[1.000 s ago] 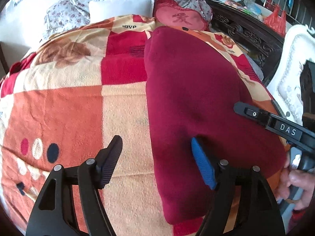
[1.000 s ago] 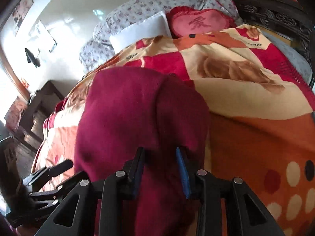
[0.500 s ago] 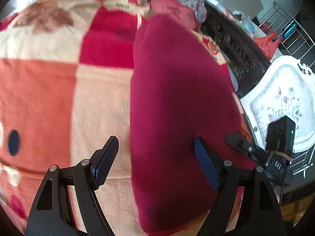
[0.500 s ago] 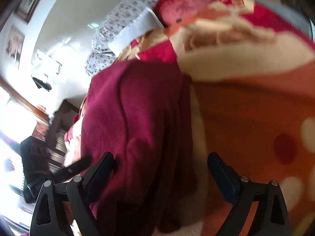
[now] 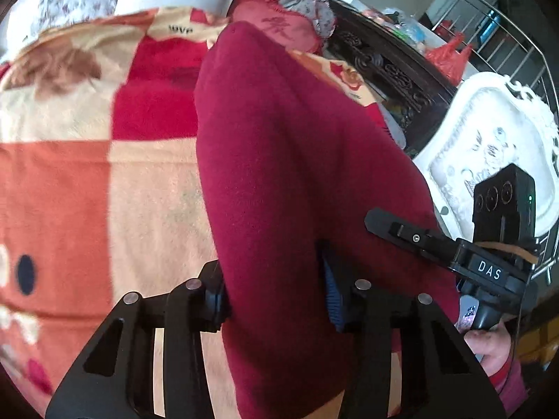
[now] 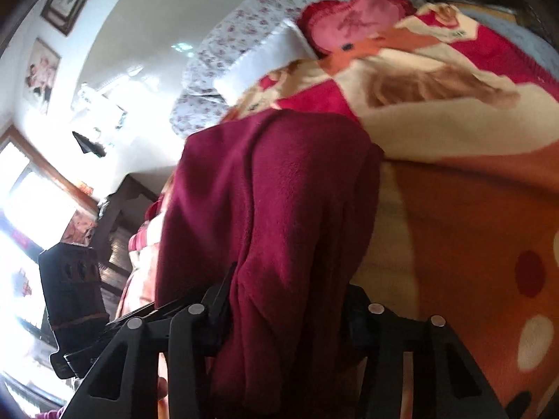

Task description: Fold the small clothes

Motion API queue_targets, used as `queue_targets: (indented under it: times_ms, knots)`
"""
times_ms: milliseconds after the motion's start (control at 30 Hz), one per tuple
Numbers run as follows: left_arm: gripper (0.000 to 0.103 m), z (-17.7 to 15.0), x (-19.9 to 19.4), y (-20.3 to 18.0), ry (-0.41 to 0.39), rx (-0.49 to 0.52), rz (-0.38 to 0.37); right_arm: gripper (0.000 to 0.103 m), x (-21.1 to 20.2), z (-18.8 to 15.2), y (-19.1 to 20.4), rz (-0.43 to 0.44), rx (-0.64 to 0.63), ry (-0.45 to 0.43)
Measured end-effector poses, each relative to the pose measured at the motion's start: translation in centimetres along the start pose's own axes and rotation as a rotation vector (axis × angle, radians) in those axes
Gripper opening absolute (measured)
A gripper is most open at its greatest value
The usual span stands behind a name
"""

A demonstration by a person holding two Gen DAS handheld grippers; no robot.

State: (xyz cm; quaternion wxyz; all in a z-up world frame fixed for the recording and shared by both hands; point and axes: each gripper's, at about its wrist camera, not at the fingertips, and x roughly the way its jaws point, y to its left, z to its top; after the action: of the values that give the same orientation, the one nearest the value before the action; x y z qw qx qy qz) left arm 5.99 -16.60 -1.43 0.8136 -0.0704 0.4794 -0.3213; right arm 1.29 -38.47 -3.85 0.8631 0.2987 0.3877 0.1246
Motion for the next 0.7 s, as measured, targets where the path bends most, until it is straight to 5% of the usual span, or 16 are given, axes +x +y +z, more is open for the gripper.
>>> queue_targets:
  times_ms: [300, 433, 600, 700]
  knots:
    - [0.043, -6.0, -8.7, 4.1, -0.002, -0.056, 0.06, 0.046, 0.7, -5.6, 6.5, 0.105, -0.038, 0.12]
    - [0.046, -9.2, -8.3, 6.6, 0.079, -0.101, 0.121, 0.051, 3.9, -8.7, 6.8, 0.034, 0.0, 0.247]
    - [0.053, -9.8, -10.7, 7.0, 0.026, -0.12, 0.183, 0.051, 0.9, -8.6, 7.7, -0.013, -0.035, 0.205]
    - [0.053, -9.1, -12.0, 6.5, -0.018, -0.087, 0.218, 0.051, -1.9, -8.0, 10.4, -0.053, -0.183, 0.126]
